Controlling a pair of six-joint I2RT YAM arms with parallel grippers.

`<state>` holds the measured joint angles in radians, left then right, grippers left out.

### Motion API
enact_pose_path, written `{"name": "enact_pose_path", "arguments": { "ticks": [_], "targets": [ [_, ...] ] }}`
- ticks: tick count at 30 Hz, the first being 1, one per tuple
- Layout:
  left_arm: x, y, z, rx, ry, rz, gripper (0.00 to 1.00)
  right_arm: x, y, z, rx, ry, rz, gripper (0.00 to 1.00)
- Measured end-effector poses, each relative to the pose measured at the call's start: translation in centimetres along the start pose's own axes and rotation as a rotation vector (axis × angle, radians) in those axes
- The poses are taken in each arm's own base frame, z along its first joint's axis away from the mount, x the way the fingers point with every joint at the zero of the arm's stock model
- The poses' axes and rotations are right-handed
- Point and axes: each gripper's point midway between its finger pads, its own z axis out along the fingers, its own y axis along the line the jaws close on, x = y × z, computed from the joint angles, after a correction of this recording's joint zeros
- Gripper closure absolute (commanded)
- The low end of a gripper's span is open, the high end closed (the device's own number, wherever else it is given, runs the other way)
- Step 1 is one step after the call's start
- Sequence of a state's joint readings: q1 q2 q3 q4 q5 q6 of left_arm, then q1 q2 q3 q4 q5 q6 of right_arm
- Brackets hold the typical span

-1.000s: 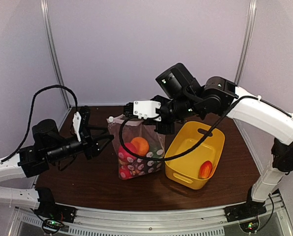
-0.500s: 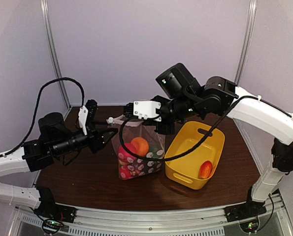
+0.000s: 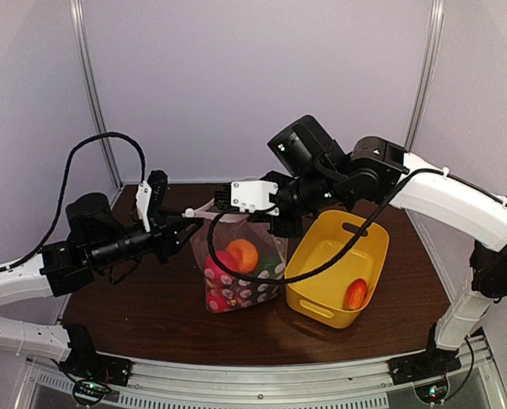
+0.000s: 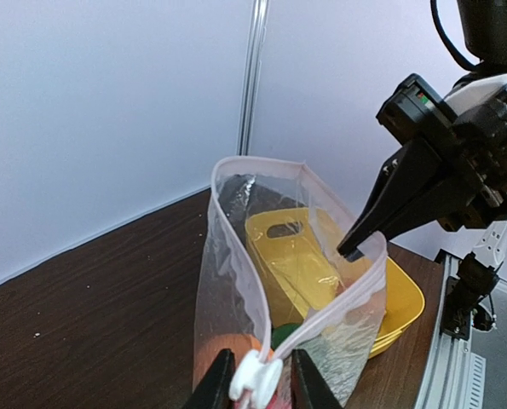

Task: Place the food in the zip-top bag and seal the zipper
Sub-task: Pass from the right arm to the left

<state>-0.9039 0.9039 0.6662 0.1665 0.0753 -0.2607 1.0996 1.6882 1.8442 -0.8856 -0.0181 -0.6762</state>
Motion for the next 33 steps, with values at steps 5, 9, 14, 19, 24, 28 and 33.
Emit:
{"name": "enact_pose_path", "arguments": {
  "ticks": [5, 9, 14, 19, 24, 28, 33],
  "targets": [
    [0.0, 0.0, 0.0, 0.000, -0.001, -0.003, 0.79, 0.4, -0.3, 0.1, 0.017, 0.016, 0.000, 1.00],
    [-0.3, 0.0, -0.2, 0.001, -0.009, -0.004, 0.78, 0.6, -0.8, 0.1, 0.035, 0.024, 0.007, 1.00],
    [-0.7, -0.2, -0.5, 0.007, -0.035, -0.010, 0.77, 1.1, -1.7, 0.1, 0.058, 0.033, 0.022, 1.00],
    [-0.6, -0.3, -0.5, 0.018, -0.041, -0.010, 0.80, 1.2, -1.8, 0.1, 0.061, 0.036, 0.025, 1.00],
    [0.0, -0.3, 0.1, 0.021, -0.022, -0.010, 0.80, 1.2, -1.8, 0.1, 0.062, 0.036, 0.028, 1.00],
    [0.5, -0.2, 0.5, 0.019, -0.006, -0.010, 0.84, 1.3, -1.9, 0.1, 0.062, 0.037, 0.029, 1.00],
    [0.7, -0.1, 0.6, 0.018, -0.002, -0.006, 0.92, 1.5, -1.7, 0.1, 0.061, 0.042, 0.029, 1.00]
  ]
}}
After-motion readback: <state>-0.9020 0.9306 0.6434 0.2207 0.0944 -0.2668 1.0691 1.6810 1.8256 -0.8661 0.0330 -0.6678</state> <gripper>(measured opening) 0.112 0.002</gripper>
